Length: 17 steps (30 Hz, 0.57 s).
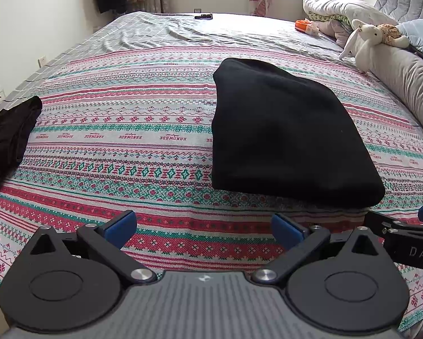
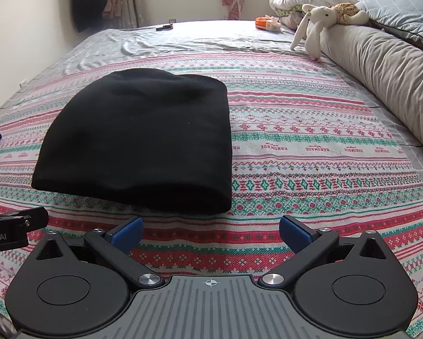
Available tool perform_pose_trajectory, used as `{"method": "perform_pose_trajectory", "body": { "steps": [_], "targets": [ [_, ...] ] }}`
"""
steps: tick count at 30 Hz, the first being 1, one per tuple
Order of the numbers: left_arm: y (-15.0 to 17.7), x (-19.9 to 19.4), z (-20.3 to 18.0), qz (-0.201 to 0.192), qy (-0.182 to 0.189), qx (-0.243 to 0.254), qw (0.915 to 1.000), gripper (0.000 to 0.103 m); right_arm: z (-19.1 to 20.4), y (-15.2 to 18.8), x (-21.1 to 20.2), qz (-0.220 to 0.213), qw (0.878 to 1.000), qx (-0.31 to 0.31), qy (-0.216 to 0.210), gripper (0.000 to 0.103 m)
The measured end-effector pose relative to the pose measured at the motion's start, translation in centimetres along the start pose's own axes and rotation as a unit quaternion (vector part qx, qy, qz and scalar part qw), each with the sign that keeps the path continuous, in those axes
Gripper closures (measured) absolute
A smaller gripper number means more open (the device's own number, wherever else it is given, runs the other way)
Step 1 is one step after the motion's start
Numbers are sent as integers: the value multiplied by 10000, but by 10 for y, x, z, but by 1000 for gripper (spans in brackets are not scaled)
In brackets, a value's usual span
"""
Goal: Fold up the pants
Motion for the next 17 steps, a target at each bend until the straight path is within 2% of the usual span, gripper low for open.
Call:
{"method": "perform_pose_trajectory", "body": {
  "steps": [17],
  "targets": [
    [1,3,-2,104,112,12,9999,0,0,2,2,36,10000,-8,27,0]
  ]
}}
Point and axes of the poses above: each gripper's, at about its wrist camera, not at the fingertips, and x roughly the way its jaws point, z to its left, y to its underside, the point moved 5 cm from there along x, roughly the way its jaws point, and after that the axes turned 5 degrees about y, right-handed, at the moved point
